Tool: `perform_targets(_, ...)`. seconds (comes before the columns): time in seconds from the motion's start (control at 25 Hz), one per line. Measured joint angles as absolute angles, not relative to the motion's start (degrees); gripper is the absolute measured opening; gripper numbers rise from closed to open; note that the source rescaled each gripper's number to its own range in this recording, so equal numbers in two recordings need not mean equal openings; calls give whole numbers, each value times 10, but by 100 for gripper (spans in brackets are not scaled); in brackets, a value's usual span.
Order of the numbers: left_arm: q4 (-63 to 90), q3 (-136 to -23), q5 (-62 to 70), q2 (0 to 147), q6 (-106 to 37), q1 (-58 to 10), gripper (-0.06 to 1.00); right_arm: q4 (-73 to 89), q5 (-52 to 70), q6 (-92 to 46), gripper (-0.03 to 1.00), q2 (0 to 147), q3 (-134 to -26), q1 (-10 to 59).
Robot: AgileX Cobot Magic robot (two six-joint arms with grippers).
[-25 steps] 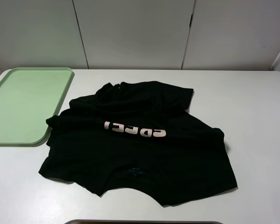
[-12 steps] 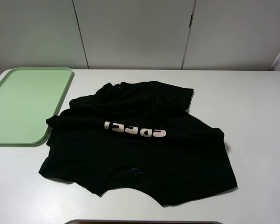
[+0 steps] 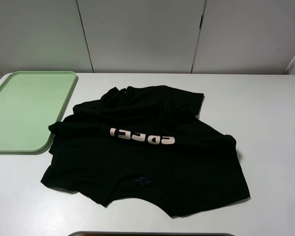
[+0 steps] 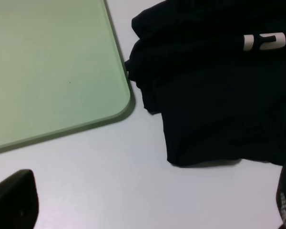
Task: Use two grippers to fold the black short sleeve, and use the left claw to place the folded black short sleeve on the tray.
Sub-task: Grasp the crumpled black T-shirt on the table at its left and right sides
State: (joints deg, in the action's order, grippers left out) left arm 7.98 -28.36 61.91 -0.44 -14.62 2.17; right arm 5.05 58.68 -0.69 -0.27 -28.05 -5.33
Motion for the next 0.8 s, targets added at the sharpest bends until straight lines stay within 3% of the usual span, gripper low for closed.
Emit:
perform_targets(0.44,113,-287,616,-2,-135,22,99,87,587,-12,100,57,-296,-53)
perform_targets(0.8,119,-391,618,172,-147,22,98,106,586,-97,100,236,-419,-53)
